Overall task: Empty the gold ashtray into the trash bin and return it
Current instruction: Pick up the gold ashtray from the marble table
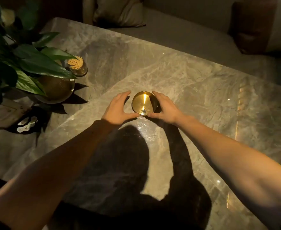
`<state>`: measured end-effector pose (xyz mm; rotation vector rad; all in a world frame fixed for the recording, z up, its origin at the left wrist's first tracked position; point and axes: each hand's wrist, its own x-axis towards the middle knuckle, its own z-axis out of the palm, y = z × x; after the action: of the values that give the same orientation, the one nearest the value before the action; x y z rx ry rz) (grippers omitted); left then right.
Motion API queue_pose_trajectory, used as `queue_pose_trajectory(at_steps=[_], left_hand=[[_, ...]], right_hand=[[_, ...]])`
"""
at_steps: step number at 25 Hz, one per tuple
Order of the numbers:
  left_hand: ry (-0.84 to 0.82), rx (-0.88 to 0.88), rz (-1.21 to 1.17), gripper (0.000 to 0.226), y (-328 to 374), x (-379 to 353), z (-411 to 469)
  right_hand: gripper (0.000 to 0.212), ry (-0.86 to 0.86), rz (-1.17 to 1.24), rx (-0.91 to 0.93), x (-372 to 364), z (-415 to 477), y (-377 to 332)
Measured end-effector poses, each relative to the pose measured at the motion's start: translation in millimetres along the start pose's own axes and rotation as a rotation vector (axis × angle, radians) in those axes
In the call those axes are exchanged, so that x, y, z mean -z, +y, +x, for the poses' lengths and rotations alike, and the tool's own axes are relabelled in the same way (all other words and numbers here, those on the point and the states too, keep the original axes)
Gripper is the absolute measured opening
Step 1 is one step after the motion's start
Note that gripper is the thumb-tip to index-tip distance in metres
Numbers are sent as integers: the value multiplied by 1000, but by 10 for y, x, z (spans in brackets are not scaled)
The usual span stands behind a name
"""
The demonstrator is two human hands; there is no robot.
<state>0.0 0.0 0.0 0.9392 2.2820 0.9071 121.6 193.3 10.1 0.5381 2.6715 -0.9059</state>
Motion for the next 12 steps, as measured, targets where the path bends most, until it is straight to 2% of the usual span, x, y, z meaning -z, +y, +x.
queue_pose_trajectory(at_steps=[3, 6, 9, 12], left_hand=[[-63, 51, -16, 112, -31, -85, 109], [-51, 70, -45, 102, 16, -195, 153], [1, 6, -71, 92, 1, -261, 142], [29, -10, -93, 91, -6, -293, 135]], right_hand=[[104, -4, 8, 4, -54, 51, 43], [107, 0, 28, -33, -120, 63, 68], [106, 5, 48, -44, -130, 84, 107], [106, 9, 72, -47, -148, 121, 141]])
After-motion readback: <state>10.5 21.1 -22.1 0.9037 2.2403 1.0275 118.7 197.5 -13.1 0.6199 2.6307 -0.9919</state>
